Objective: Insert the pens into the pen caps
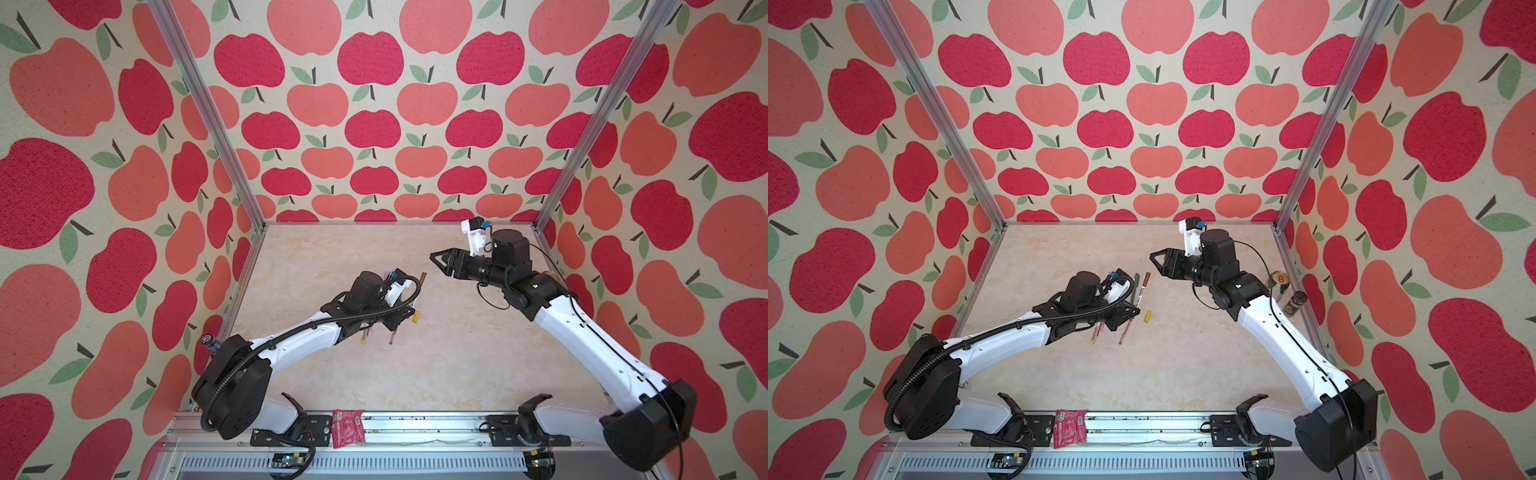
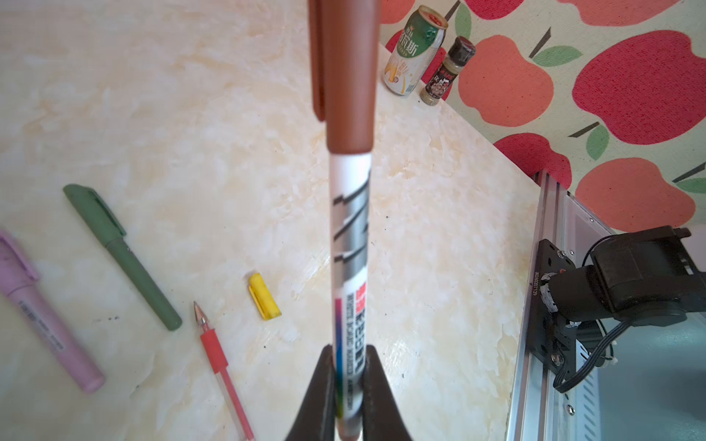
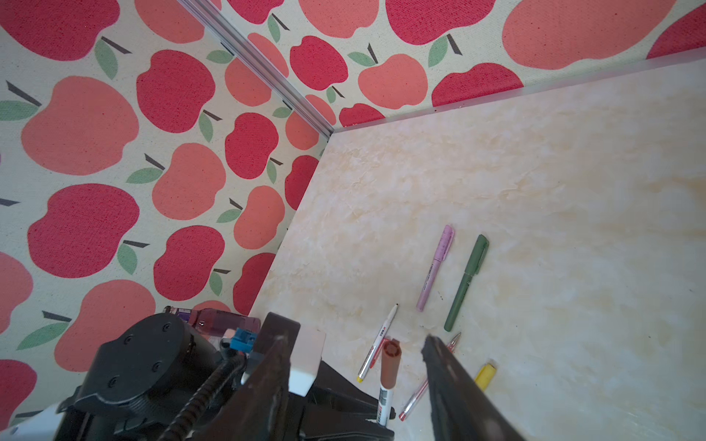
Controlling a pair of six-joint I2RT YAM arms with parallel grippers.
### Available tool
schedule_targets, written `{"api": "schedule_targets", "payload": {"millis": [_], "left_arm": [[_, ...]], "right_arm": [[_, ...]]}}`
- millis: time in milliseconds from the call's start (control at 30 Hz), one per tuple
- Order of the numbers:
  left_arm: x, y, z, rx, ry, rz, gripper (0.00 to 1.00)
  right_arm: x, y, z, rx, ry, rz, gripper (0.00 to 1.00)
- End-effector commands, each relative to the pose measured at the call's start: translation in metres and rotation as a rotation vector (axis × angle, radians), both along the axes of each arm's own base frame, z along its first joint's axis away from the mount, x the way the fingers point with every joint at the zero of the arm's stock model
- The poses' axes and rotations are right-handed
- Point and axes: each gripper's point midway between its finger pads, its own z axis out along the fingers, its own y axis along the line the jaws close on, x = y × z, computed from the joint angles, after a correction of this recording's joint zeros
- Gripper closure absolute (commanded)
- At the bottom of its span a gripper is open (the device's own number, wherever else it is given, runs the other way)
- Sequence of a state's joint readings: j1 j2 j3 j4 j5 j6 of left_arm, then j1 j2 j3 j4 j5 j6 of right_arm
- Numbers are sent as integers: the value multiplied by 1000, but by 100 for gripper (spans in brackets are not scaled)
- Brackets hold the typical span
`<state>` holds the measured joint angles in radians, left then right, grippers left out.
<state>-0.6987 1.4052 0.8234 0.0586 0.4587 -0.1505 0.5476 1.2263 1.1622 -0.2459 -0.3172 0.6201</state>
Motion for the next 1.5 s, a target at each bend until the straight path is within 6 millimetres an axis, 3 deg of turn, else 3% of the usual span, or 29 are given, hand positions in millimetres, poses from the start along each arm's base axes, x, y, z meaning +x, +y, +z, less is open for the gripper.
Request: {"api": "schedule_targets", "payload": {"millis": [0, 133, 300, 500, 867, 1467], "left_arm": [[11, 15, 15, -10, 13, 128, 100], [22, 41, 2, 54, 137, 258, 100], [41, 92, -15, 144, 301, 440, 100], [59, 129, -45, 303, 429, 494, 100], [100, 135, -94, 461, 495, 530, 100], [128, 132, -123, 499, 496, 574, 100]], "right_arm": [[-10, -10, 5, -24, -13, 4, 40], [-9, -22, -12, -71, 23, -52, 40], [-11, -26, -36, -111, 78, -63, 39], [-14, -27, -50, -118, 94, -60, 38], [-20, -27, -61, -108, 112, -46, 38], [-24, -24, -71, -78, 143, -39, 38]]}}
